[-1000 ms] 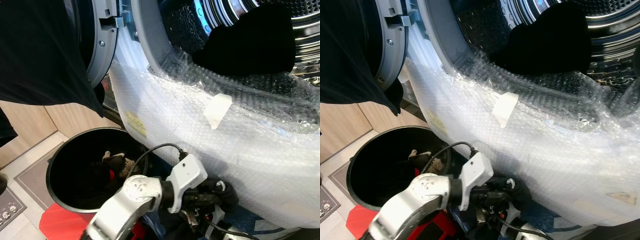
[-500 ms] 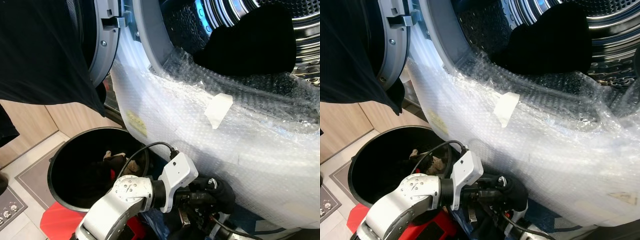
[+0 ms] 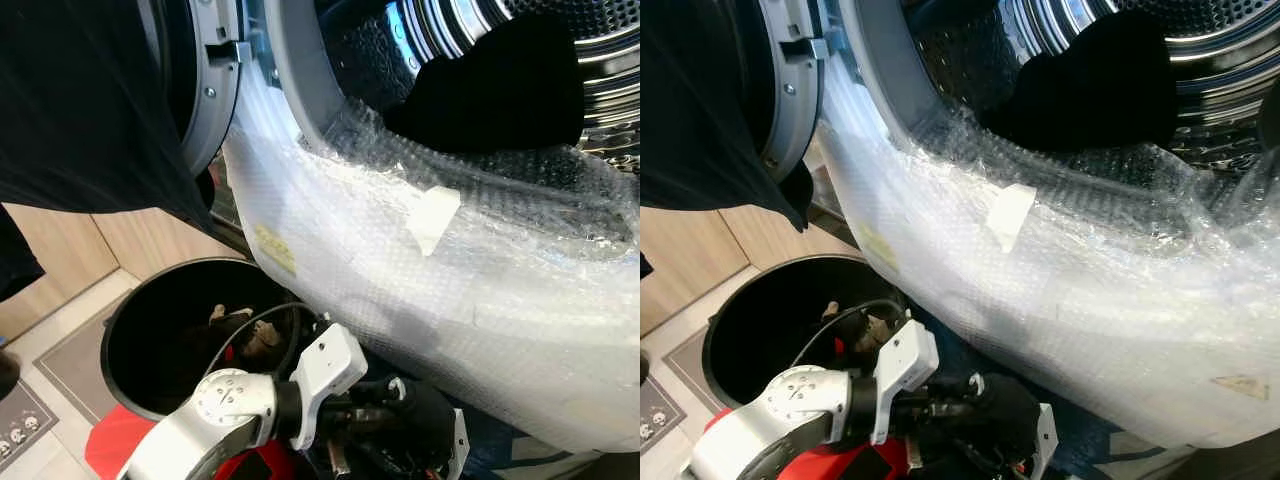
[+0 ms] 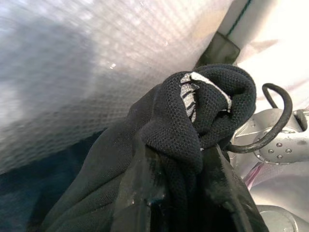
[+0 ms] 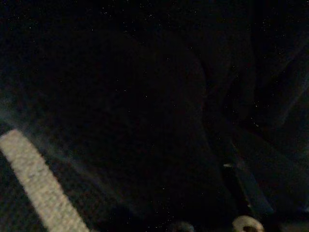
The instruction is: Clothes washing
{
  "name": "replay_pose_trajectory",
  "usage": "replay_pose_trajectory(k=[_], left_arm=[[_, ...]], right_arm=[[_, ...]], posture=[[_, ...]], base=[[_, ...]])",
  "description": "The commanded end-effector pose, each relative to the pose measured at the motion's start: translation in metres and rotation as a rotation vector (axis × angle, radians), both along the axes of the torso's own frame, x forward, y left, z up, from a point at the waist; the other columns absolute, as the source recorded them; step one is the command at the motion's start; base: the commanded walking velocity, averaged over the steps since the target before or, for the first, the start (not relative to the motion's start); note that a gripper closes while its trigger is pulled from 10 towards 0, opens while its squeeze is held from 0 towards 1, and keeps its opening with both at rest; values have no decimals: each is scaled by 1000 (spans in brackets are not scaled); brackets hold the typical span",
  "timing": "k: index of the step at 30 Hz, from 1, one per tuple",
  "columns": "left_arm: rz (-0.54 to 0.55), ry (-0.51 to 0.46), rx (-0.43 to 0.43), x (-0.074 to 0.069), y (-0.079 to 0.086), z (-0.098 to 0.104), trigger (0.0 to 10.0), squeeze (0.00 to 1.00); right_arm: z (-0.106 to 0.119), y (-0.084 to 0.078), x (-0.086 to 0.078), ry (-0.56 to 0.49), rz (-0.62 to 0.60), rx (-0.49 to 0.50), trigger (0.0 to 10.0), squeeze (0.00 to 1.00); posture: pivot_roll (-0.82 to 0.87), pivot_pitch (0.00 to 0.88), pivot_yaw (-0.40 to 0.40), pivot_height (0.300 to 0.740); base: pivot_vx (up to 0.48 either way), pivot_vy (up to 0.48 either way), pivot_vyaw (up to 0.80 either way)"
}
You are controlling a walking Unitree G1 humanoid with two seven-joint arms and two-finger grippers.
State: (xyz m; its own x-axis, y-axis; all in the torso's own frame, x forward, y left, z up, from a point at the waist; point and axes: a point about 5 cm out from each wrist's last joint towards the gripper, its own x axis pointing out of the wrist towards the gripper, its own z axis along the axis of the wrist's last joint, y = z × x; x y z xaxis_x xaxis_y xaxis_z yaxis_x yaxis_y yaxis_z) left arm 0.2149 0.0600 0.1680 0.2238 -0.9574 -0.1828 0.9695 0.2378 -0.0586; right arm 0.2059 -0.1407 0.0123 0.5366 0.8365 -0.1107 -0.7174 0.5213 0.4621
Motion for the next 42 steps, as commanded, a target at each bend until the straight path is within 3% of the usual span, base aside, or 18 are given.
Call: replay_pose_trajectory(k=[1, 3, 4, 5, 6, 7, 8, 12, 17, 20, 23, 25, 29, 30, 36, 40, 41, 42], left_arm=[[-13, -12, -13, -2, 1, 6, 0, 0], [-7, -19, 12, -2, 2, 3, 0, 0], [-16, -20, 9, -3, 1, 4, 1765, 0], [-21, -18, 1, -4, 1, 5, 1765, 0], [-33, -16, -11, -6, 0, 7, 6980, 1000], [-55, -7, -24, -9, -1, 8, 6980, 1000], [-79, 7, -10, -14, 1, 4, 10000, 1000], [-85, 16, 42, -15, 6, -1, 10000, 1000], [56, -21, 69, -3, 25, 5, 10000, 1000], [96, -26, 86, -6, 41, 8, 10000, 1000], [143, -1, -30, -3, 60, 22, 10000, 1000], [154, -3, -31, -2, 63, 23, 10000, 1000], [187, -3, 36, -3, 95, 27, 10000, 1000], [251, -1, 86, -1, 105, 22, 10000, 1000], [436, -9, 118, 9, 124, 13, 10000, 1000], [688, -128, 150, 31, 139, 15, 10000, 1000], [688, -128, 150, 31, 139, 15, 10000, 1000], [726, -120, 156, 33, 141, 11, 10000, 173]], right_arm=[[5, 2, 5, -16, 10, 17, 0, 0], [3, 6, 6, -16, 29, 5, 0, 0], [3, 8, 7, -22, 44, 0, 0, 0], [4, 9, 8, -26, 48, -1, 0, 0], [4, 9, 9, -30, 44, 3, 0, 0], [5, 9, 10, -32, 37, 9, 0, 0], [5, 11, 11, -30, 29, 16, 0, 0], [5, 14, 10, -28, 47, 18, 0, 0], [8, 14, 11, -46, 47, 24, 0, 0], [7, 12, 9, -38, 45, 21, 0, 0], [2, 13, 6, -19, 54, 14, 0, 0], [2, 13, 5, -18, 59, 14, 0, 0], [2, 16, 3, -15, 78, 17, 0, 0], [3, 15, 3, -17, 77, 18, 0, 0], [4, 14, 1, -17, 90, 29, 0, 0], [12, 11, -4, -35, 139, 65, 0, 0], [12, 11, -4, -35, 139, 65, 0, 0], [14, 11, -6, -41, 158, 71, 0, 0]], posture=[[127, 67, -6, 740], [127, 61, -2, 740], [127, 66, -6, 740], [127, 66, -6, 740], [129, 69, -9, 740], [130, 65, -12, 740], [122, 62, -11, 740], [122, 59, -9, 740], [124, 62, -1, 740], [126, 63, -1, 740], [132, 67, -4, 740], [136, 68, -6, 740], [143, 81, -5, 740], [142, 87, -2, 740], [149, 93, -12, 740], [148, 101, -15, 740], [148, 101, -15, 740], [148, 101, -15, 740]], base=[[0, 0, 0], [0, 0, 0], [0, 0, 0], [0, 0, 0], [0, 0, 0], [0, 0, 0], [0, 0, 0], [0, 0, 0], [0, 0, 0], [0, 0, 0], [0, 0, 0], [0, 0, 0], [0, 0, 0], [0, 0, 0], [0, 0, 0], [0, 0, 0], [0, 0, 0], [0, 0, 0]])
